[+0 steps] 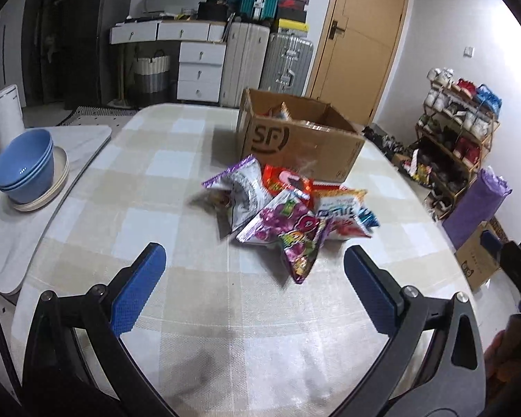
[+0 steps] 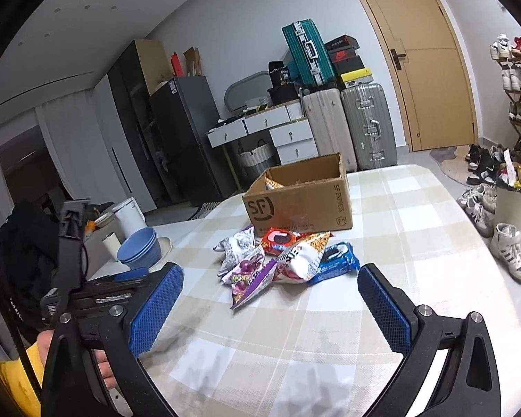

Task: Organize snacks
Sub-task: 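Move both tools back toward the remaining snack pile, then grasp the purple grape candy bag with the left tool while the right tool grasps the noodle snack bag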

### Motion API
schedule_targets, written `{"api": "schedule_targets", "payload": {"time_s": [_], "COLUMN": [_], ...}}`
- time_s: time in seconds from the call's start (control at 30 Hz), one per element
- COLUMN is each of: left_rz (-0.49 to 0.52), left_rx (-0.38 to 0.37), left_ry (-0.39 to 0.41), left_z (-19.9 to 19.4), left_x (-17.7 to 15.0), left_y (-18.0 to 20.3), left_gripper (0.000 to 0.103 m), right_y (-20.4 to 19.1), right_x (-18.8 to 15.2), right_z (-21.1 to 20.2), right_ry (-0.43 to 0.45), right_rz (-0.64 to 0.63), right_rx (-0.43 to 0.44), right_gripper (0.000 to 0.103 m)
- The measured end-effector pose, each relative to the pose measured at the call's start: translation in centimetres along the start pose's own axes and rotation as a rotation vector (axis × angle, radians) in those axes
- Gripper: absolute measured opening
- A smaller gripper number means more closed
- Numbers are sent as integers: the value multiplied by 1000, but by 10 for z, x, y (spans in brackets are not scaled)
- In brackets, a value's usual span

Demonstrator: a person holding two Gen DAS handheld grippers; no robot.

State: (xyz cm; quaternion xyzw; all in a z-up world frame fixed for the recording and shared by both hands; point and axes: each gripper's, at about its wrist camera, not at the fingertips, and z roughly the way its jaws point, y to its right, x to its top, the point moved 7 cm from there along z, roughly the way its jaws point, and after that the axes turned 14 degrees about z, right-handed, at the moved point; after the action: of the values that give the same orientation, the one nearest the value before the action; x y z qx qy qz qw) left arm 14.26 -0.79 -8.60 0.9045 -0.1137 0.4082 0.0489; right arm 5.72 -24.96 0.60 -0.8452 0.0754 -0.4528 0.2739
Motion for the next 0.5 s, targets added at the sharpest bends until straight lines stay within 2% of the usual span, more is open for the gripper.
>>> {"api": "schedule_targets", "payload": {"time_s": [0.1, 0.23, 0.5], "left_rz": [-15, -88, -165], "left_rx": [2, -41, -104], "left_ry": [-51, -141, -191], "left_z": [24, 69, 126], "left_x": [-9, -24, -15], "left_y": [-1, -5, 0], "left_gripper": [102, 102, 102], "right_y": [4, 12, 29], "right_x": [-6, -12, -15], "right_z": [8, 20, 37], "right_ry": [-22, -48, -80], "right_rz": [1, 11, 44], "right_rx": [-2, -5, -8], "right_gripper": [102, 102, 102]}}
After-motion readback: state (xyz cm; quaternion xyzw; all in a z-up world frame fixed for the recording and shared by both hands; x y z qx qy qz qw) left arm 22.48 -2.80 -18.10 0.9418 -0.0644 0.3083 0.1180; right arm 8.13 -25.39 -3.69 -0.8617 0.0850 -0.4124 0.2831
